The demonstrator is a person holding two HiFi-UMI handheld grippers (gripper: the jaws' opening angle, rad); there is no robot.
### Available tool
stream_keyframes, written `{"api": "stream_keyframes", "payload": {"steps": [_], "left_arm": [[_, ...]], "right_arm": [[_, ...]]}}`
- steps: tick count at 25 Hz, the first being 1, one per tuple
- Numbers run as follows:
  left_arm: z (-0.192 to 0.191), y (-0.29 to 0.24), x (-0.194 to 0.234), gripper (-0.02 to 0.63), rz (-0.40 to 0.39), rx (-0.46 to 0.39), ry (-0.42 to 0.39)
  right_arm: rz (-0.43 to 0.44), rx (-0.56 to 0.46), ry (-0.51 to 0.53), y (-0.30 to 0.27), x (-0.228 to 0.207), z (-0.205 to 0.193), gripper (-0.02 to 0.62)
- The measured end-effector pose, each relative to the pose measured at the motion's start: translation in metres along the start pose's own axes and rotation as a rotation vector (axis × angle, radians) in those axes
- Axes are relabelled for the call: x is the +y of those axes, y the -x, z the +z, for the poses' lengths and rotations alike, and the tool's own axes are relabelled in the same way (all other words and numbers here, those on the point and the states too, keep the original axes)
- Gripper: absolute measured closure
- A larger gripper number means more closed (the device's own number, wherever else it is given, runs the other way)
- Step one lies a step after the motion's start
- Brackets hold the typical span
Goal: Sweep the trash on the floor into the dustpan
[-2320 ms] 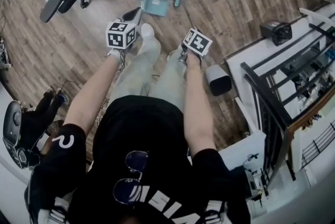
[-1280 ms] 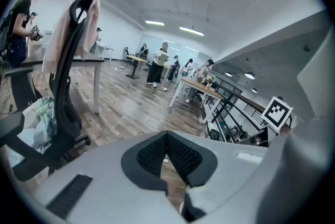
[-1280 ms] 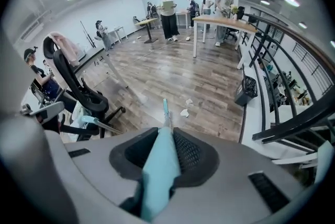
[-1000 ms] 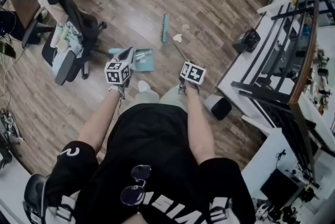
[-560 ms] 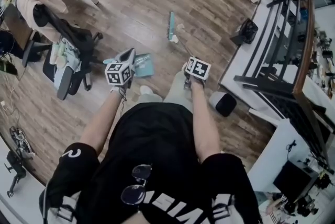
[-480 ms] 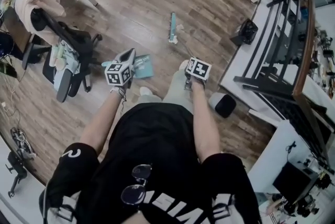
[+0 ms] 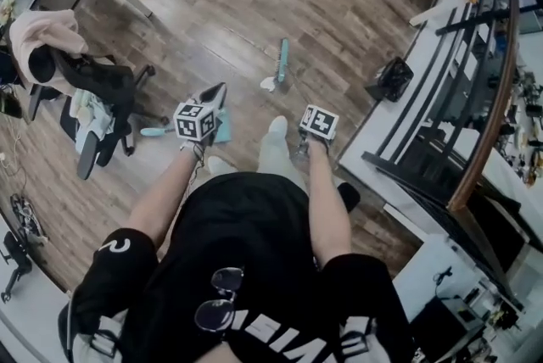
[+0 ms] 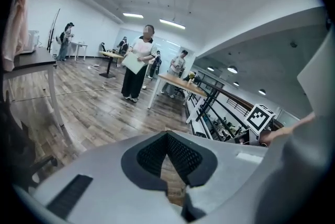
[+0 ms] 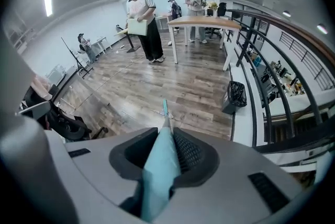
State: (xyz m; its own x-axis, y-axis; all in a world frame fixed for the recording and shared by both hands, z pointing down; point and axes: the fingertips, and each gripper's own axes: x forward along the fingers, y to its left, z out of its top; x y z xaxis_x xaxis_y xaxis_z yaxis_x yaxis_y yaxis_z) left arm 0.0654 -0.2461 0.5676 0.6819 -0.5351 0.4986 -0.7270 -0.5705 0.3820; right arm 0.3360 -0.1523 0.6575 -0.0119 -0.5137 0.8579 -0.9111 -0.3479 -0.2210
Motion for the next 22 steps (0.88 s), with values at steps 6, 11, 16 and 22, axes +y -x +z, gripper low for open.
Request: {"api": "stream_keyframes", "payload": {"steps": [6, 11, 16, 22], "left_arm": [[0.025, -0.068, -0.015, 0.609, 0.014, -0.005, 0.033], [0.029, -0.104, -0.014, 0.609, 0.047, -0.005, 0.068], [0.031, -0.134, -0.006, 0.609, 0.063, 0.003, 0.075], [0.025, -0.154, 0.004, 0.609, 0.086, 0.014, 0.104]], "right_arm": [[-0.145, 0.094, 0.115, -0.029, -0.064, 0.060, 0.512], [-0.104, 0.109, 0.155, -0.070, -0.078, 0.103, 0.512], [-0.072, 0.108, 0.212, -0.114, -0.082, 0.136, 0.512], [-0.265, 0.229, 0.386, -0.145, -0.120, 0.133, 0.512]]}}
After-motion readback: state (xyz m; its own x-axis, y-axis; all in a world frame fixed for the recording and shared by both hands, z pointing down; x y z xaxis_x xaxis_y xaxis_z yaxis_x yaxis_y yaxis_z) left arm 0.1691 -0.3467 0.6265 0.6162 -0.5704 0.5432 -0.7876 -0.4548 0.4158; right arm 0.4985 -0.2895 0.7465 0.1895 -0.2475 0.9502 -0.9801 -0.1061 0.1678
